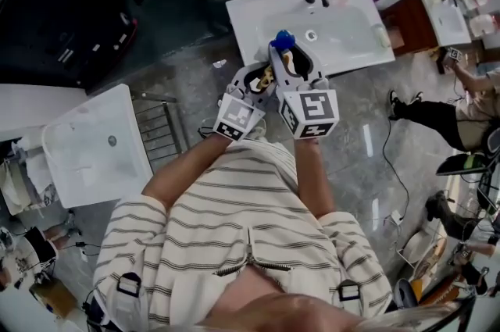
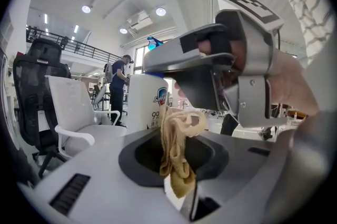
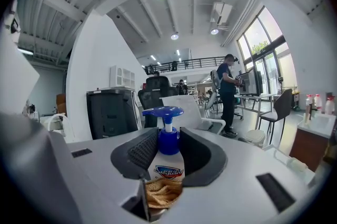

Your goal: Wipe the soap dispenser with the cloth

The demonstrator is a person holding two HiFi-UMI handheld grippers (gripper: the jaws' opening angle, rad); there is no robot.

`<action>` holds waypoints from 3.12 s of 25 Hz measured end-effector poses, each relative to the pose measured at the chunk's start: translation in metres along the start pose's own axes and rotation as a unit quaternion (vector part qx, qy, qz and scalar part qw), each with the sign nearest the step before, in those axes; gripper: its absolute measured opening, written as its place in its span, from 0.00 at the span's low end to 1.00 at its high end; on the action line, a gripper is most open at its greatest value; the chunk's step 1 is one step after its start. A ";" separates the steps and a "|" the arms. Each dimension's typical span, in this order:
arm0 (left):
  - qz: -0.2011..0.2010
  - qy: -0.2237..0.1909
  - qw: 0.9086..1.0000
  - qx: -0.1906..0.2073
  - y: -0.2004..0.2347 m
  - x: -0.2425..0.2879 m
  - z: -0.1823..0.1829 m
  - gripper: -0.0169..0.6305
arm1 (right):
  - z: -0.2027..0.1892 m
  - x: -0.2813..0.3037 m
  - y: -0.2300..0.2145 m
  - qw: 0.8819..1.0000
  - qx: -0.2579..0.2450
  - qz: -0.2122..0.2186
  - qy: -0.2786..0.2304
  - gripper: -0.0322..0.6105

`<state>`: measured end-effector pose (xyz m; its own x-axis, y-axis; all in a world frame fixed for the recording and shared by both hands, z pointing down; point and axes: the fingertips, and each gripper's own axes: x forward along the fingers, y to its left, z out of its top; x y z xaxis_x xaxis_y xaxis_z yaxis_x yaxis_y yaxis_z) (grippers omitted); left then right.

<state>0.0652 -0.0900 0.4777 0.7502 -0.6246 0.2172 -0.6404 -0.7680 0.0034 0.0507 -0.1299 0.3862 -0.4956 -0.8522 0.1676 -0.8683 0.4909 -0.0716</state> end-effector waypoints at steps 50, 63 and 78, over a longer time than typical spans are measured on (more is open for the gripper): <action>-0.074 -0.051 0.996 0.006 0.033 -0.051 0.027 0.16 | -0.017 -0.036 0.008 0.997 0.010 0.071 0.005 0.25; -0.208 -0.060 0.974 0.068 0.033 -0.029 0.032 0.16 | -0.015 -0.037 0.010 0.995 0.002 0.099 -0.004 0.24; -0.270 -0.032 0.962 0.033 0.034 -0.005 0.006 0.16 | -0.011 -0.036 0.018 0.990 0.010 0.138 -0.021 0.24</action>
<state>0.0410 -0.1137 0.4705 0.9803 -0.1385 0.1405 -0.1450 -0.9887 0.0372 0.0531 -0.0881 0.3894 -0.7138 -0.6934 0.0987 -0.7001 0.7024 -0.1282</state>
